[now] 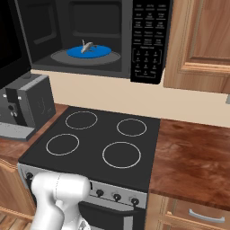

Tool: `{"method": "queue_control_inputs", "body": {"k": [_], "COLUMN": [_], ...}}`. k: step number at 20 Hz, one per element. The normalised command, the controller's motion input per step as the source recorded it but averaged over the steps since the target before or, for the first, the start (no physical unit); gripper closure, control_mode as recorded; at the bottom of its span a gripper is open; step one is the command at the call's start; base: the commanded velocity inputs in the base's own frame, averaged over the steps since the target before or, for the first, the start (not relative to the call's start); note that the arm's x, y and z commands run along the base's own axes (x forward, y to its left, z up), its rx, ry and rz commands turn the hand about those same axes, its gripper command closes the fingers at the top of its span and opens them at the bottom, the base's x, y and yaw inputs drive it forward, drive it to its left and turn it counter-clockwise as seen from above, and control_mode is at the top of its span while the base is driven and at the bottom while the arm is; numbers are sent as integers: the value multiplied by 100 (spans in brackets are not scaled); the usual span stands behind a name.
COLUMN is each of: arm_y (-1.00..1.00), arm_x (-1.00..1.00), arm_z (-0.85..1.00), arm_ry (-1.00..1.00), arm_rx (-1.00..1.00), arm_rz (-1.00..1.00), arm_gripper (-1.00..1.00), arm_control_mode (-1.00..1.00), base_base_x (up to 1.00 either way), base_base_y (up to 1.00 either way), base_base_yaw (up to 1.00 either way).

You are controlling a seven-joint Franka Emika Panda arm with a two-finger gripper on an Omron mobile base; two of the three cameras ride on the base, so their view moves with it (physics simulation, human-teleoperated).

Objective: Transport the fish from the fridge to the microwave and turn on the microwave.

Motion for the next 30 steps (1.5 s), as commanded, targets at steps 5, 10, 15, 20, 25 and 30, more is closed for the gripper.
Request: {"method": "queue_control_inputs", "body": {"k": [5, 10, 15, 20, 25, 30], "arm_y": [32, 37, 19, 15, 24, 24], "arm_x": [1, 15, 20, 22, 14, 26], "arm_z": [14, 22, 26, 27, 25, 13], "arm_ry": [-4, -1, 1, 1, -6, -5], "arm_rx": [6, 5, 11, 9, 1, 0], "arm_rz": [-1, -8, -7, -7, -16, -28], "arm_gripper": [-100, -100, -100, -100, -100, -100], "arm_control_mode": [-100, -100, -100, -100, -100, -100], "base_base_x": [0, 0, 0, 0, 0, 0], "base_base_y": [0, 0, 0, 0, 0, 0], "base_base_yaw": [0, 0, 0, 0, 0, 0]}}
